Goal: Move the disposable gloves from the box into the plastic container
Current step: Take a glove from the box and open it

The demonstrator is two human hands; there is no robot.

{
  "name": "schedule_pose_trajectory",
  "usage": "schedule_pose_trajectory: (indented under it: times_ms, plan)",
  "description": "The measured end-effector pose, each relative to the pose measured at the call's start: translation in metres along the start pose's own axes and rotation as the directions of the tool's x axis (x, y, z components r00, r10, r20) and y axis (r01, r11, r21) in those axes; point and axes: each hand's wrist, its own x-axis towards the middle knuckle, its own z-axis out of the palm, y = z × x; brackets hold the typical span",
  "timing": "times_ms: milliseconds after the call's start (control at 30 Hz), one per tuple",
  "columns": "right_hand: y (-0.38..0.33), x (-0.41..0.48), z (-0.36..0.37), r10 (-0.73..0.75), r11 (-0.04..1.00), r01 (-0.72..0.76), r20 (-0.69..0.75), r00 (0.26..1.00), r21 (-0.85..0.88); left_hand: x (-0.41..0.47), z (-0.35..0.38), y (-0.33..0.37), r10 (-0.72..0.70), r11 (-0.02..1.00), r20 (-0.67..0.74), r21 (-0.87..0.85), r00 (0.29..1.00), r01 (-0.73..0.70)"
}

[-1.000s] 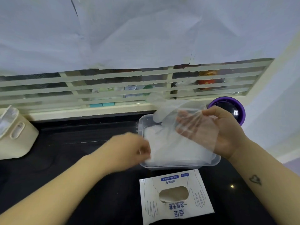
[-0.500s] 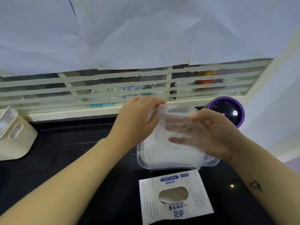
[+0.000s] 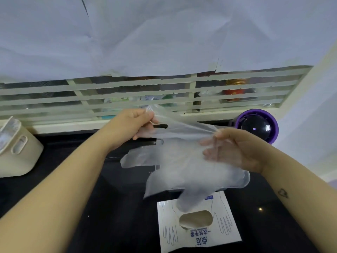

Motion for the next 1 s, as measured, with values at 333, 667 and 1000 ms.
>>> schedule_pose_trajectory:
  times_ms: [333, 667, 1000]
  plan:
    - [0.013, 0.034, -0.034, 0.184, 0.975, -0.203, -0.196, 0.963, -0.085, 0.008, 0.059, -0.006, 0.399, 0.72, 0.118, 0.574, 0.909, -0.39]
    - [0.026, 0.044, -0.032, -0.554, 0.454, -0.061, -0.335, 0.762, -0.889, 0.039, 0.122, -0.034, -0.027, 0.592, 0.498, 0.706, 0.867, -0.388]
    - [0.077, 0.068, -0.012, 0.031, -0.078, -0.129, -0.132, 0.991, -0.988, 0.048, 0.146, -0.045, -0.09, 0.622, 0.539, 0.687, 0.837, -0.375]
